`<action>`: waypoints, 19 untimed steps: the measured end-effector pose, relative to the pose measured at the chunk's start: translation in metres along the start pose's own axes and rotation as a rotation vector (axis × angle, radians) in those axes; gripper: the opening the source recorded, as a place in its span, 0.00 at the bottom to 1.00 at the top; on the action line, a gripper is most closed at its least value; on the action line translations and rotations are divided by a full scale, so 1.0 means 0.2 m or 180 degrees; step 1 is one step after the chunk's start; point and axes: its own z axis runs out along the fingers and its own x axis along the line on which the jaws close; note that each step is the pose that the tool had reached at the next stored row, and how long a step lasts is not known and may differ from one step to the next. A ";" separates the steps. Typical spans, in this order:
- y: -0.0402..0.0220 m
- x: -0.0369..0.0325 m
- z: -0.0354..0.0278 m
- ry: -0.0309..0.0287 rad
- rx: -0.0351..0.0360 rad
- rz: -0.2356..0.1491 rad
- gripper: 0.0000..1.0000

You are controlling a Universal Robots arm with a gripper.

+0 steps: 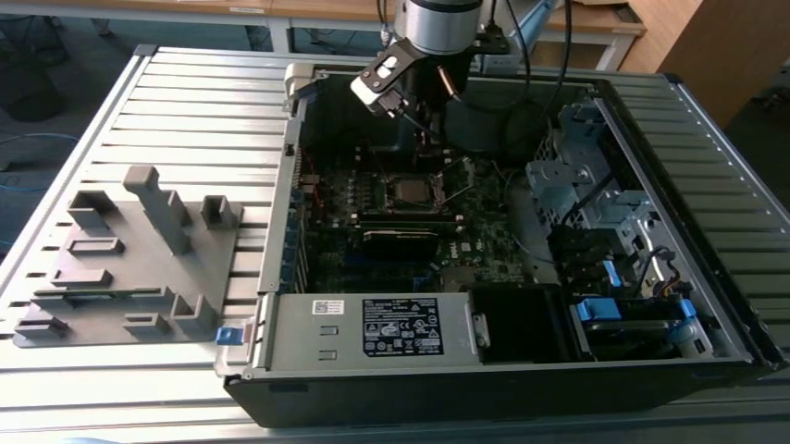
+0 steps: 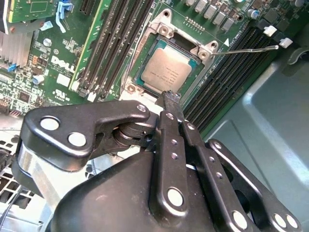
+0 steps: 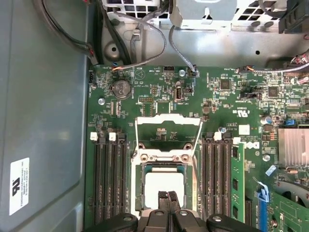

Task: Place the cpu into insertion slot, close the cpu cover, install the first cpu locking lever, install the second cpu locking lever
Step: 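Close the cpu cover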

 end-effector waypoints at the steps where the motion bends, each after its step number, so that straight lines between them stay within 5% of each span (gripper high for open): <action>1: 0.000 0.000 0.000 0.0000 0.0000 0.0000 0.11; 10: 0.040 0.000 0.001 0.0000 0.0000 0.0000 0.11; 19: 0.150 0.002 0.008 0.0000 0.0000 0.0000 0.11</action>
